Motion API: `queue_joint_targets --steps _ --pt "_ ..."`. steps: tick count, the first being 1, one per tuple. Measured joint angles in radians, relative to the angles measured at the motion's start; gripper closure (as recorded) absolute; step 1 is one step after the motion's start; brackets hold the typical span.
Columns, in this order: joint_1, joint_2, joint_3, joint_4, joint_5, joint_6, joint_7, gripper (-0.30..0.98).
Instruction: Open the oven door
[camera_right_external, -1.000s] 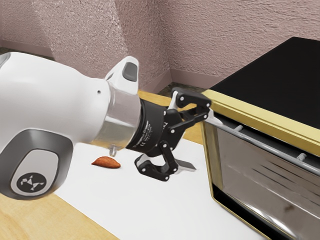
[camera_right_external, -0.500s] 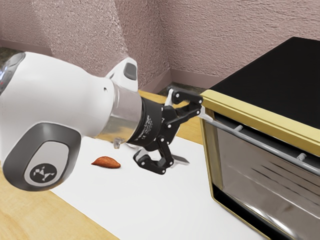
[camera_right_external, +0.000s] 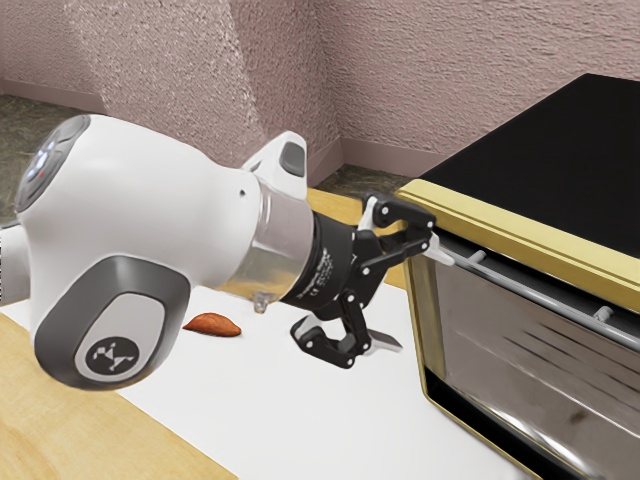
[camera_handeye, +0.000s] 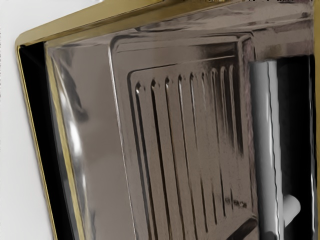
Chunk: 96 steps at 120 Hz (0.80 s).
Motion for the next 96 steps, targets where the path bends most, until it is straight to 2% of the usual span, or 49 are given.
queue_joint_targets --steps 60,96 --pt "0.017 0.086 -0.001 0.060 -0.004 0.040 0.016 0.00" --pt "0.043 0.097 0.000 0.048 -0.065 0.050 0.049 0.00"
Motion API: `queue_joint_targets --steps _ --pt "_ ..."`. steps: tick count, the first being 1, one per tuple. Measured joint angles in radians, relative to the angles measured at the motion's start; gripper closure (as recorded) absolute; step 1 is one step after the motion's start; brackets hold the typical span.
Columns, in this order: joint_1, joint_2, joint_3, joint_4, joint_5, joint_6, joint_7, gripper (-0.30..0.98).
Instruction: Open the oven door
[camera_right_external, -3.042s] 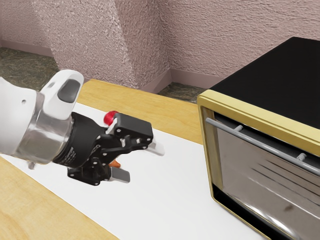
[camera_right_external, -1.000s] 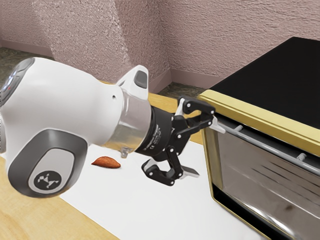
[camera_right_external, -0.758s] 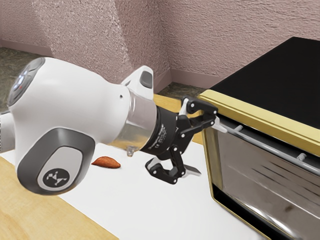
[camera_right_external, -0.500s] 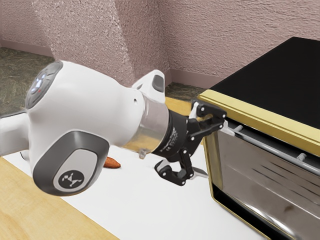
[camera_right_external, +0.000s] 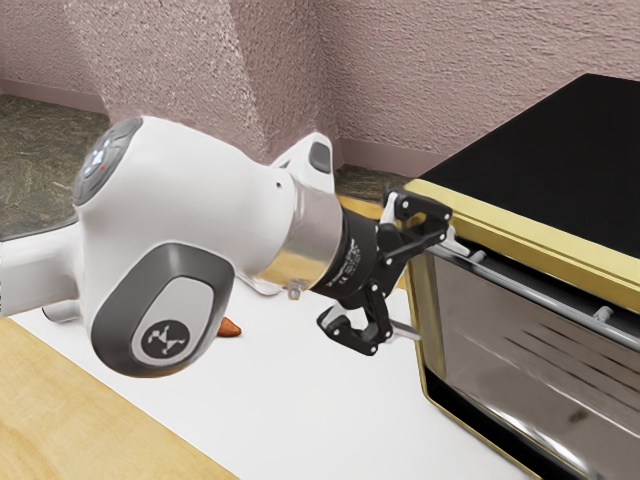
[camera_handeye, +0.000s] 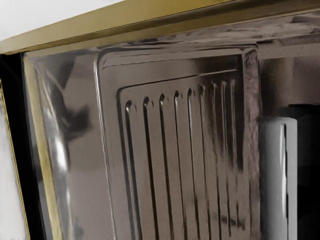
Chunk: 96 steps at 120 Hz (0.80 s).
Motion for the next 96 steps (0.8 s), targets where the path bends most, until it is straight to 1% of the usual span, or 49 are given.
queue_joint_targets --steps 22,46,56,62,66,72,76,80,91,93,96 --pt "0.005 0.004 0.000 -0.019 -0.042 0.003 0.017 0.00" --pt "0.045 -0.087 -0.001 -0.117 -0.010 0.003 0.030 0.00" --pt "0.060 -0.155 -0.008 -0.200 -0.001 0.006 0.035 0.00" --pt "0.071 -0.188 -0.021 -0.245 -0.020 0.009 0.037 0.00" --pt "0.082 -0.210 -0.039 -0.275 -0.049 0.011 0.038 0.00" --pt "0.099 -0.247 -0.063 -0.321 -0.069 0.014 0.040 0.01" --pt "0.117 -0.278 -0.081 -0.357 -0.058 0.017 0.041 0.01" --pt "0.139 -0.310 -0.099 -0.390 -0.033 0.019 0.043 0.01" --pt "0.227 -0.428 -0.147 -0.498 0.087 0.023 0.046 0.01" --pt "0.247 -0.455 -0.159 -0.519 0.082 0.024 0.046 0.01" --pt "0.275 -0.494 -0.175 -0.549 0.054 0.024 0.047 0.01"
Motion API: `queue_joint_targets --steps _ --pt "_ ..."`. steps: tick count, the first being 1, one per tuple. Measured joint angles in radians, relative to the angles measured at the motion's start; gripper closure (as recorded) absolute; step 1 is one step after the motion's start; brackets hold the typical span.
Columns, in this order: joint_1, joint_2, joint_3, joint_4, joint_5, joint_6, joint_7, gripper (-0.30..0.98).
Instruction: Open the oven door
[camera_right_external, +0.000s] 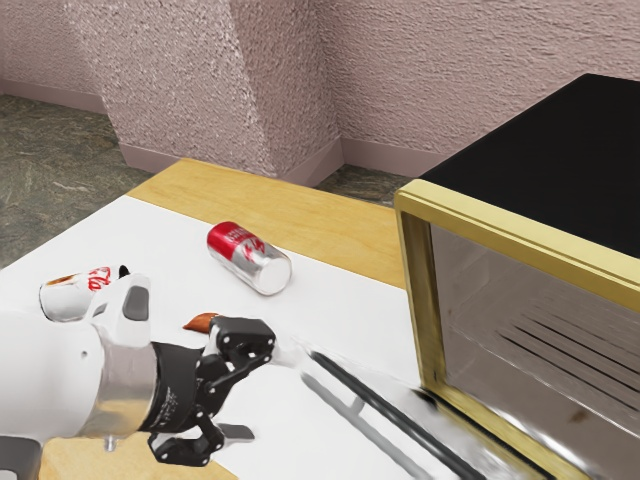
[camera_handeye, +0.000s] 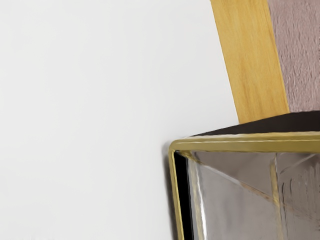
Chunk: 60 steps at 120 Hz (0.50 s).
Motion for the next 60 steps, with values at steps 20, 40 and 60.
queue_joint_targets --steps 20,40,60 --pt "0.289 -0.159 -0.121 0.052 -0.182 -0.122 0.046 0.01" --pt "0.662 0.356 -0.079 0.946 -0.121 -0.715 0.168 0.00" --pt "0.676 0.502 -0.101 0.892 -0.080 -0.946 0.290 0.00"
